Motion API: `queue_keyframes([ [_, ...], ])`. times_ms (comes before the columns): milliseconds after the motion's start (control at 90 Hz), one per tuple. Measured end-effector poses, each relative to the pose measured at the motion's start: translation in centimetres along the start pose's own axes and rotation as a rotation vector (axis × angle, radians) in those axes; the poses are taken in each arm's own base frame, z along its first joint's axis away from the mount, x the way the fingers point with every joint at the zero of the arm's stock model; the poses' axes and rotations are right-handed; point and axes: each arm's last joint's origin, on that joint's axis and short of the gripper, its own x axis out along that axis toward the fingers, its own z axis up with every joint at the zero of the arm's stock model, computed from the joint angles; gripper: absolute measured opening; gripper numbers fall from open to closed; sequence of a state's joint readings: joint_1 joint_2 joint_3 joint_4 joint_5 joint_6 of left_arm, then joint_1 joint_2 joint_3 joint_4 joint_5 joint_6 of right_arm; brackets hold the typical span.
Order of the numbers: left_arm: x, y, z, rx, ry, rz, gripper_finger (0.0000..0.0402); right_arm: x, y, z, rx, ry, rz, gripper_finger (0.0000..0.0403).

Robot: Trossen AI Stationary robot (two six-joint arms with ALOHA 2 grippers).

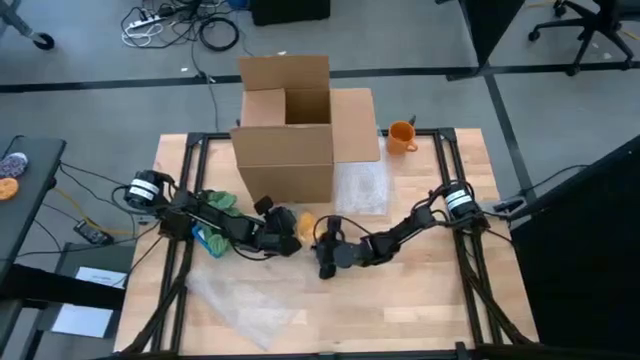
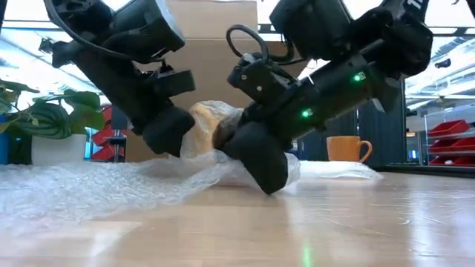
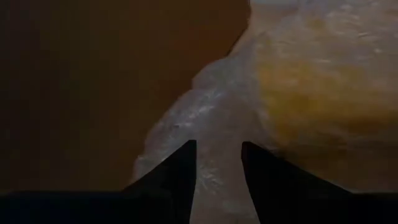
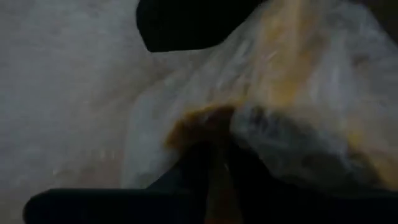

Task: Wrap mug
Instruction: Wrap the yellow mug with the bubble wrap

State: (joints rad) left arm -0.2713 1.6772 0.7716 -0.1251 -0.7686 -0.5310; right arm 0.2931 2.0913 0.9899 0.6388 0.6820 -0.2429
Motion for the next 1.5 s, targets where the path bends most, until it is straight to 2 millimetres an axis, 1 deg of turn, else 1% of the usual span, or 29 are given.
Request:
queue_keyframes([
  [122,-0.3,-0.2,0.0,-0.010,0.025,-0.034,0.0117,-1.3,0.3,0.7,-0.008,0.018,0.031,0.0008],
  [178,-0.4,-0.3,0.0,0.000,0.026,-0.040,0.0117,-1.9,0.4,0.9,-0.001,0.035,0.043,0.0003],
  [367,-1.6,0.1,0.5,0.040,0.003,-0.049,0.0117,-4.3,0.6,2.1,0.018,0.066,0.093,0.0002],
  [489,-2.7,0.8,1.0,0.049,-0.005,-0.051,0.0117,-6.1,0.7,3.0,-0.002,0.080,0.130,0.0001],
  [633,-3.8,1.5,1.8,0.037,-0.045,-0.055,0.0117,-8.4,0.5,3.9,-0.013,0.102,0.226,0.0001],
  [722,-3.7,1.5,2.3,0.030,-0.084,-0.042,0.0117,-9.3,0.2,3.6,-0.027,0.162,0.253,0.0001],
  [833,-2.8,1.6,2.5,0.024,-0.088,-0.022,0.0117,-9.8,0.0,2.9,-0.029,0.242,0.249,0.0000],
  [922,-2.0,1.6,2.5,0.008,-0.089,-0.009,0.0117,-9.8,-0.1,2.8,-0.022,0.258,0.245,0.0000],
  [1033,-1.0,1.4,2.5,0.013,-0.086,-0.007,0.0117,-9.0,-0.6,2.6,-0.026,0.265,0.224,0.0000],
  [1100,-0.3,1.2,2.3,0.013,-0.074,-0.022,0.0117,-8.1,-0.9,2.2,-0.051,0.274,0.181,0.0000],
  [1211,0.7,0.7,1.9,0.013,-0.052,-0.057,0.0117,-5.8,-0.9,1.3,-0.053,0.263,0.169,0.0000],
  [1344,1.4,0.1,1.5,0.024,-0.057,-0.076,0.0117,-3.2,-0.4,0.7,-0.054,0.170,0.142,0.0000],
  [1400,1.6,0.0,1.4,0.029,-0.053,-0.078,0.0117,-2.5,-0.2,0.7,-0.054,0.117,0.102,0.0000],
  [1500,1.6,0.0,1.2,0.044,-0.043,-0.076,0.0117,-1.8,-0.3,0.7,-0.068,0.067,0.062,0.0000],
])
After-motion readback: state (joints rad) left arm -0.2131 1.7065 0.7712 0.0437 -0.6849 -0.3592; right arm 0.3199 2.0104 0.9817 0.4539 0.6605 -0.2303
